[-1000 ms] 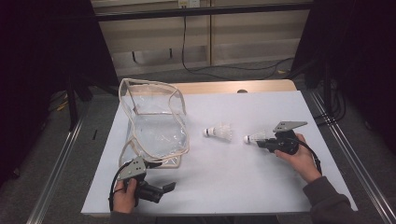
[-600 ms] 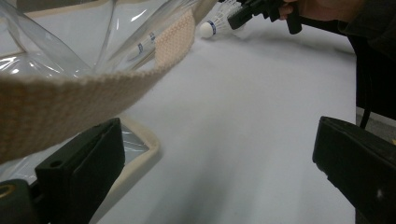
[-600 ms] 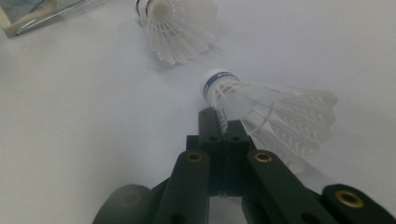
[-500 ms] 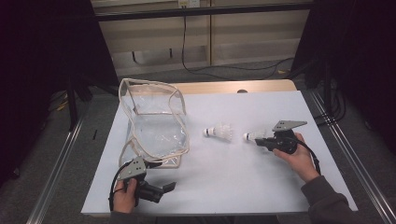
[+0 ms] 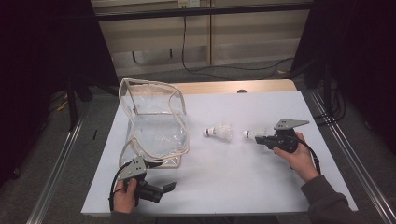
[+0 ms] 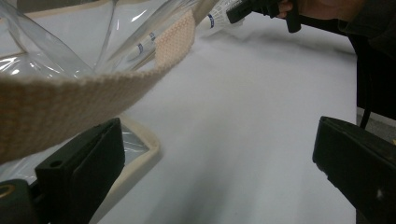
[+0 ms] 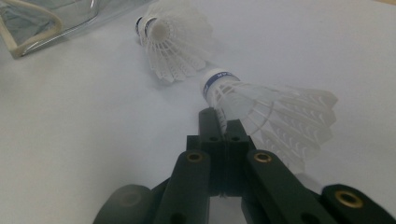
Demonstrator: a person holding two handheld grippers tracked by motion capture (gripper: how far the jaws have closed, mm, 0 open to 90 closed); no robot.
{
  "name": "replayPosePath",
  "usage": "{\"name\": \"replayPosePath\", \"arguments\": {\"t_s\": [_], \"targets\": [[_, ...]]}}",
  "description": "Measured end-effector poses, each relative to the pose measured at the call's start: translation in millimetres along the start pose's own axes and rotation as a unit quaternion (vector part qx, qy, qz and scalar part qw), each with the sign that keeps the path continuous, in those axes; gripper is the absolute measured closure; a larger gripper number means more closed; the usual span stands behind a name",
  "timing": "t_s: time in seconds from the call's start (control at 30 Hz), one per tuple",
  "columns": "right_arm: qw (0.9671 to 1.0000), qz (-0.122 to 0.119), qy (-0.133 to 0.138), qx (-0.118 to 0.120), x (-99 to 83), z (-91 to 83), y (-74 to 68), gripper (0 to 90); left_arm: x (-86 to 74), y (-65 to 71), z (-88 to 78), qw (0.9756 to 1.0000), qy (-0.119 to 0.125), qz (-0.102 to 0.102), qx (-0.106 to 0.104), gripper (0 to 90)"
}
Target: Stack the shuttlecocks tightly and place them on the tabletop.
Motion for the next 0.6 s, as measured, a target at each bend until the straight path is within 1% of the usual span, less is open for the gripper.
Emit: {"name": "replayPosePath", "arguments": {"t_s": [0.1, 0.3, 0.43, 0.6], "targets": [[1.0000, 0.005, 0.002, 0.002, 0.3, -0.4, 0.2, 89.7, 0.0, 0.1, -0.1, 1.0000, 0.000, 0.000, -0.002, 2.2], [1.0000, 0.005, 0.004, 0.001, 1.2, -1.4, 0.5, 89.7, 0.0, 0.2, 0.1, 1.0000, 0.000, -0.001, -0.002, 2.2], [1.0000, 0.002, 0.003, 0.000, 3.0, -1.9, 0.0, 89.8, 0.1, 0.2, 0.1, 1.0000, 0.001, -0.001, -0.002, 2.2], [1.0000, -0.004, 0.006, 0.001, 9.9, -2.9, -2.4, 89.8, -0.1, 0.0, -0.1, 1.0000, 0.000, 0.001, -0.002, 2.2]]}}
Point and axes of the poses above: each handheld gripper's, and its own axes: z roughly forward along the jaws, x roughly out of its top, y roughly to its right, the point moved 7 cm from there along z, roughly forward along the jaws, and after that the axes turned 2 degrees about x, right-handed, at the moved point
